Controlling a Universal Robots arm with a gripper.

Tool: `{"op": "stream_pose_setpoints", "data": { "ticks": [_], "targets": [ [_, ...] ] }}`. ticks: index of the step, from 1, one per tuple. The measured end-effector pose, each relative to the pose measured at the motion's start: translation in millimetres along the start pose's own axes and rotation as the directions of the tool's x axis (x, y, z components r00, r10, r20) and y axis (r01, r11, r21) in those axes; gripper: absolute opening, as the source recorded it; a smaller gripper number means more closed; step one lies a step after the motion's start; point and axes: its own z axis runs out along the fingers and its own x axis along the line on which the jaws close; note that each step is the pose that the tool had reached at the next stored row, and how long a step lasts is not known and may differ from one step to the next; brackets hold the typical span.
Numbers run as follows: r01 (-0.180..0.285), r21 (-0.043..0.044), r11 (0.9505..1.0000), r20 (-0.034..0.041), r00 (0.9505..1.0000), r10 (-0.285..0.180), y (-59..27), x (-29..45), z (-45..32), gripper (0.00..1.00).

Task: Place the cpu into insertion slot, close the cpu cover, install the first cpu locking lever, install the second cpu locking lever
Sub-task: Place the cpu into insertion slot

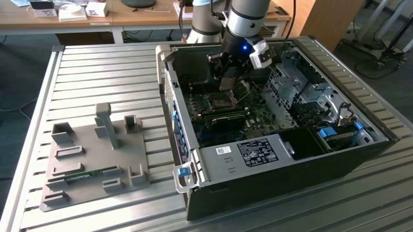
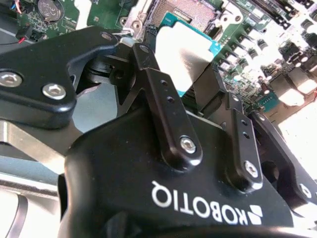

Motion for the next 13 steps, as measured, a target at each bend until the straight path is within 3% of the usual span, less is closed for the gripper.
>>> {"op": "stream_pose_setpoints", "data": {
  "ticks": [13],
  "targets": [
    [0.000,-0.0002,1.0000,0.0033,1.0000,0.000,-3.2,2.5,7.4,0.54]
  ]
}}
